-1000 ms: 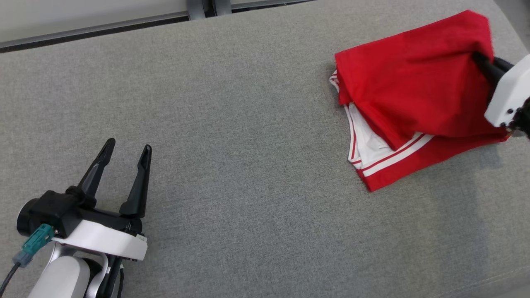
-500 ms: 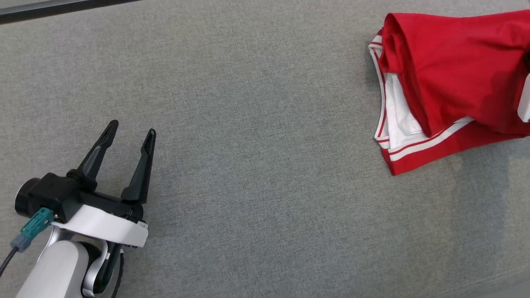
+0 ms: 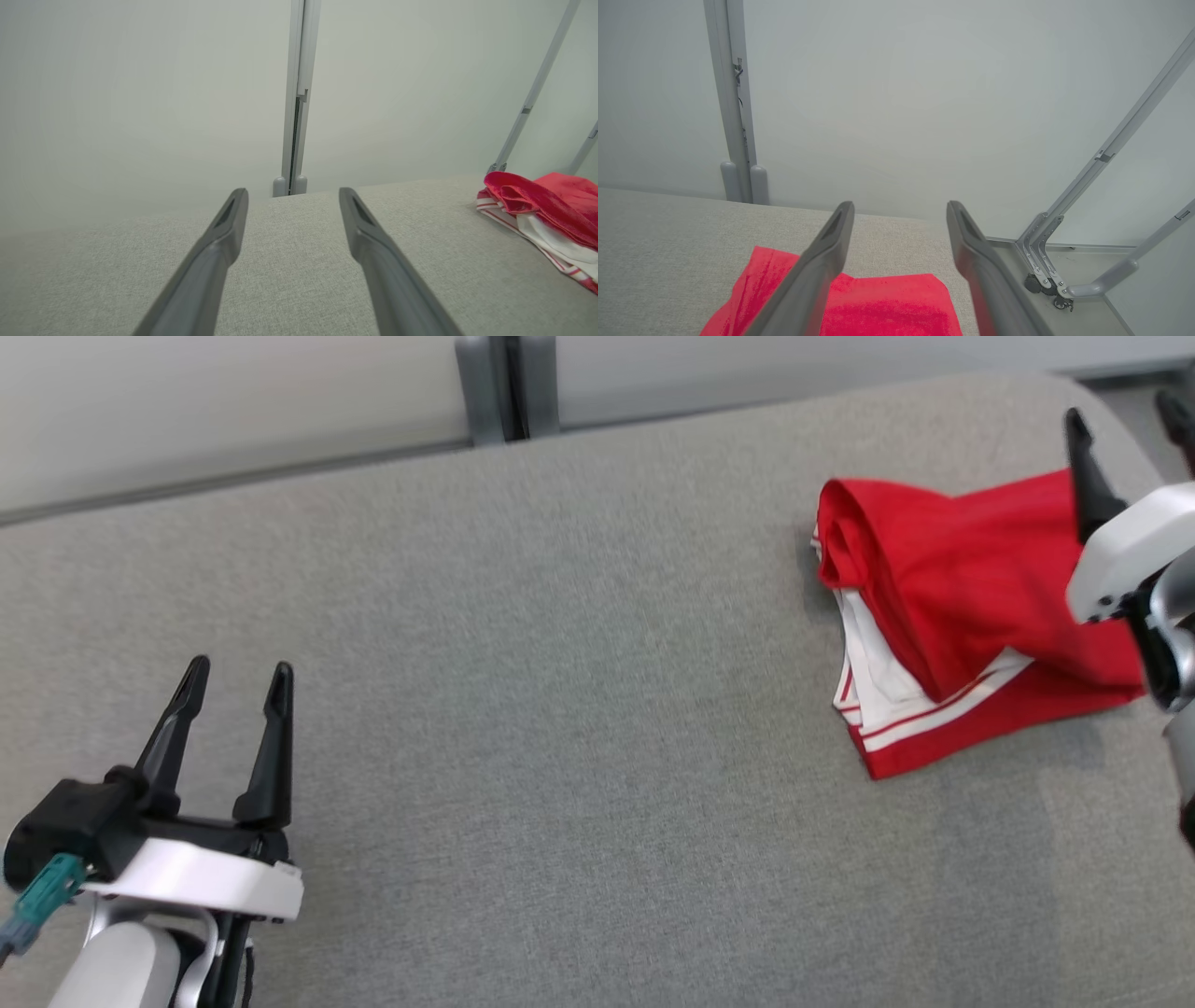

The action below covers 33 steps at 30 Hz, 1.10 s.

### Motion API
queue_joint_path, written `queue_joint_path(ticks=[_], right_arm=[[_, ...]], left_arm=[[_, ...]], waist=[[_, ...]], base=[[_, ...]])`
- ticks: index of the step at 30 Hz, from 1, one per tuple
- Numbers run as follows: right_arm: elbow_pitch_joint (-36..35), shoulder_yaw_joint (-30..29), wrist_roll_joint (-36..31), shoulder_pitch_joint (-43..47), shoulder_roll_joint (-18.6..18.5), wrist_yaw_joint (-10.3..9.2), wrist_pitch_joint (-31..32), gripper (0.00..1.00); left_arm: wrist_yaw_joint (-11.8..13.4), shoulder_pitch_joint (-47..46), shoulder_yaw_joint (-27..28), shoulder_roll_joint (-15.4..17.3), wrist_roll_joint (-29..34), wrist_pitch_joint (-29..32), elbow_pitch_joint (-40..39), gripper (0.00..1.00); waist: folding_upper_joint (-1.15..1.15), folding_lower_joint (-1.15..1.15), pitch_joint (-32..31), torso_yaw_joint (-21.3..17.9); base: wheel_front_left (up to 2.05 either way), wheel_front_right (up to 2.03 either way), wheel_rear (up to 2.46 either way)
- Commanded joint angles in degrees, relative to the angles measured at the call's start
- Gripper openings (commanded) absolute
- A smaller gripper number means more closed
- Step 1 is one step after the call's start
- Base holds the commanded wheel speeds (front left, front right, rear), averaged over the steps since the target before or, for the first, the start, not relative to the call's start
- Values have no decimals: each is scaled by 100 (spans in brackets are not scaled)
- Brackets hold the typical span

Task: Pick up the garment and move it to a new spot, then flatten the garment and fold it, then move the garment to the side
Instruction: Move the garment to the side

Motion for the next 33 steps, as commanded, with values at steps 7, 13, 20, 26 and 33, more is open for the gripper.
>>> queue_joint_path(ticks=[7, 13, 20, 26, 33], right_arm=[[-1198, 95, 296, 1165, 320, -2, -444, 100], [-2060, -40, 511, 2410, 555, -2, -572, 100], [-2729, -300, 506, 3685, 995, -2, -848, 100], [-2856, -141, 490, 4172, 1197, -2, -1040, 100], [-2864, -199, 420, 4324, 1315, -2, -1045, 100]], left_arm=[[247, 557, 412, -38, -211, -81, -101, 100], [367, 1013, 391, -64, -136, -88, -113, 100], [419, 1282, 411, -196, -112, -108, 74, 100], [456, 1328, 413, -235, -35, -115, 359, 100], [487, 1303, 434, -287, 80, -123, 466, 100]], waist=[[0, 0, -940, 308], [0, 0, -1351, 507], [0, 0, -1529, 631], [0, 0, -1555, 646], [0, 0, -1552, 656]], base=[[0, 0, 0], [0, 0, 0], [0, 0, 0], [0, 0, 0], [0, 0, 0]])
